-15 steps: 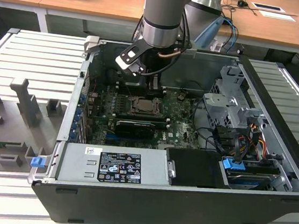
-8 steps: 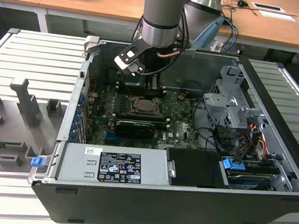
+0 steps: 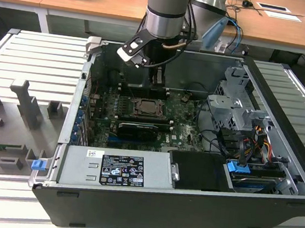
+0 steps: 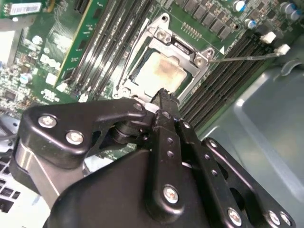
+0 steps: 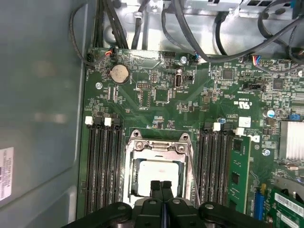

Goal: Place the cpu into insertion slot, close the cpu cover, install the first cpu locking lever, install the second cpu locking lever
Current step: 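Install the first cpu locking lever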

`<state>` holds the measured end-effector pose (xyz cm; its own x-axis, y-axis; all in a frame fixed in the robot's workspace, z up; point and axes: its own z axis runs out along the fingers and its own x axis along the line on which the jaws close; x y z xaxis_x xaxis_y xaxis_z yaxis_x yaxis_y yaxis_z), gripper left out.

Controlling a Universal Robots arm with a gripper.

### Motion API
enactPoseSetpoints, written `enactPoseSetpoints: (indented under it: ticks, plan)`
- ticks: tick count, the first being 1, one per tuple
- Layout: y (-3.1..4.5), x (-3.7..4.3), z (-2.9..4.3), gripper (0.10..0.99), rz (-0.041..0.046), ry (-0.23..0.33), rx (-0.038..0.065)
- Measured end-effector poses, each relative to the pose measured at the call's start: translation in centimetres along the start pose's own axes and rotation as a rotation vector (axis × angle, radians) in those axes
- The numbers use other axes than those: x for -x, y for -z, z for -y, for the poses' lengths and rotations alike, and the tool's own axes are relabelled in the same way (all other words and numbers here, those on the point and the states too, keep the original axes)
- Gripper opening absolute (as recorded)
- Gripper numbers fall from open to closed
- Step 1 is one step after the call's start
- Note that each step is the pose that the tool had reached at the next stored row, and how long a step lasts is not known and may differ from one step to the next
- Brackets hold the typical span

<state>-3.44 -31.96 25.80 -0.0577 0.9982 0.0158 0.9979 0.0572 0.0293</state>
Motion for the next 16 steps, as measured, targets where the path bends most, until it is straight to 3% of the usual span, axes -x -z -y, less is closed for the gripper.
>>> enactPoseSetpoints:
  ticks: [1, 2, 7, 13, 16]
  plan:
    - [0.93, -0.02, -0.03, 0.106, 0.0010, 0.000, 0.000]
    - [1.23, -0.02, -0.03, 0.106, 0.0028, 0.000, 0.000]
    - [0.93, -0.02, -0.01, 0.106, -0.0015, 0.147, -0.002]
    - [0.69, -0.02, 0.06, 0.106, -0.0040, 0.236, -0.004]
    - [0.57, -0.01, 0.06, 0.106, -0.0067, 0.337, -0.005]
